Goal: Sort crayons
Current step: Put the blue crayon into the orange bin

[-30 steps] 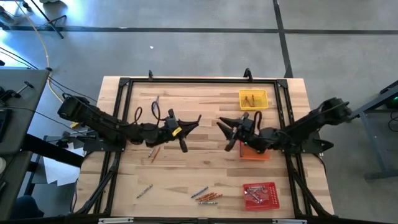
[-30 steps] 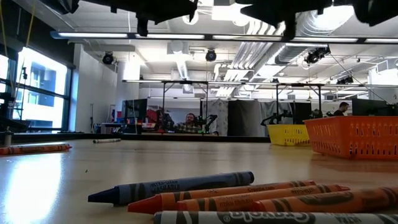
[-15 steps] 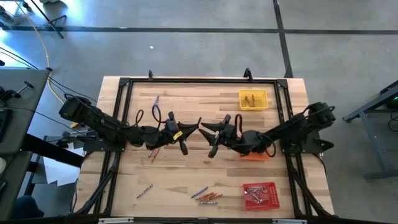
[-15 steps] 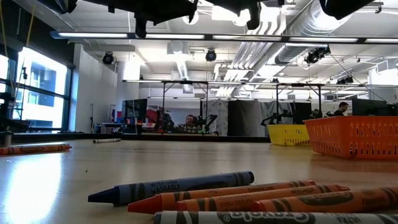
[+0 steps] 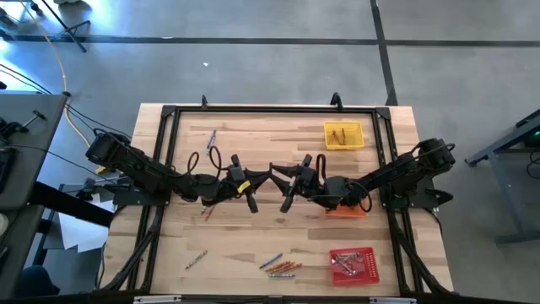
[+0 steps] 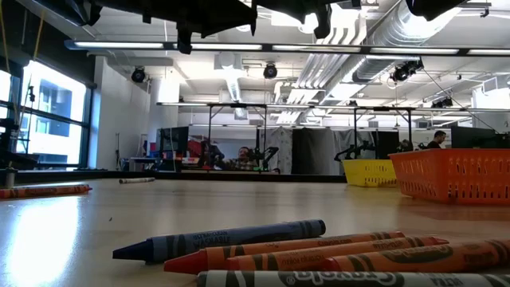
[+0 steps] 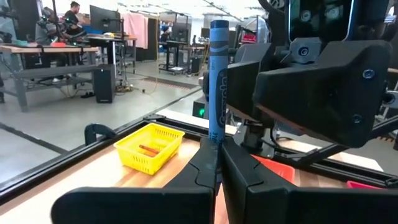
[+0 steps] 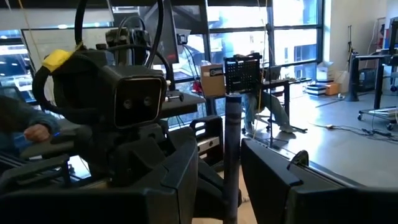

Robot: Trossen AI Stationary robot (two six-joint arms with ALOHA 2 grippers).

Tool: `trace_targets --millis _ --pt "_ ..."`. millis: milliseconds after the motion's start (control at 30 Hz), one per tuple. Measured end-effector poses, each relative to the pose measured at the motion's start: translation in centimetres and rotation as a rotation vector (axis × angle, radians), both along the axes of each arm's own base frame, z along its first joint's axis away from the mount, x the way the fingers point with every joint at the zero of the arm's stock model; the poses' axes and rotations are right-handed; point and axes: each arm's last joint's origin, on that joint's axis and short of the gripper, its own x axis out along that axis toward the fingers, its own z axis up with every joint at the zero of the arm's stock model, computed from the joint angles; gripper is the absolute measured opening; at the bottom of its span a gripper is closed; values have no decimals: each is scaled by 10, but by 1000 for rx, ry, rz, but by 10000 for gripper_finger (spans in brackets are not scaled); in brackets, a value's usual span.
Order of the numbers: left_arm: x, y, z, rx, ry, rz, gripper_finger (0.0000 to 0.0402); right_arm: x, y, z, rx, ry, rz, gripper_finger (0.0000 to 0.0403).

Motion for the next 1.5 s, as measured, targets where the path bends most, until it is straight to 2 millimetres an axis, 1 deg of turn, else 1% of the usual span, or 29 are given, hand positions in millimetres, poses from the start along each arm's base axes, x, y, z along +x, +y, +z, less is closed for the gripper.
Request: trace_targets --millis 133,300,500,700,833,1033,1067,1300,1433,1500 --pt "-1 -4 2 12 -8 -9 0 0 -1 -1 -3 18 -49 117" --pt "-1 -5 3 22 -17 -21 0 0 -1 -1 -3 19 -47 117" --pt "1 -8 8 24 -34 -93 0 1 -2 -1 13 1 20 117" --pt "2 -8 9 38 -31 -98 0 2 -3 0 13 -6 41 114" --pt "2 -8 8 37 -21 -98 0 2 -3 0 7 -4 42 89" --pt "3 -8 8 37 -11 -96 0 2 -3 0 3 -3 49 19" --pt "3 -8 8 37 -11 -95 0 2 -3 -1 0 -1 49 13" --pt "3 -8 7 39 -7 -95 4 2 -3 0 3 -3 45 7" --pt "3 -8 6 47 13 -97 23 0 -4 0 0 20 29 5" --pt "3 -8 5 50 24 -104 38 -4 -6 5 1 39 -27 5"
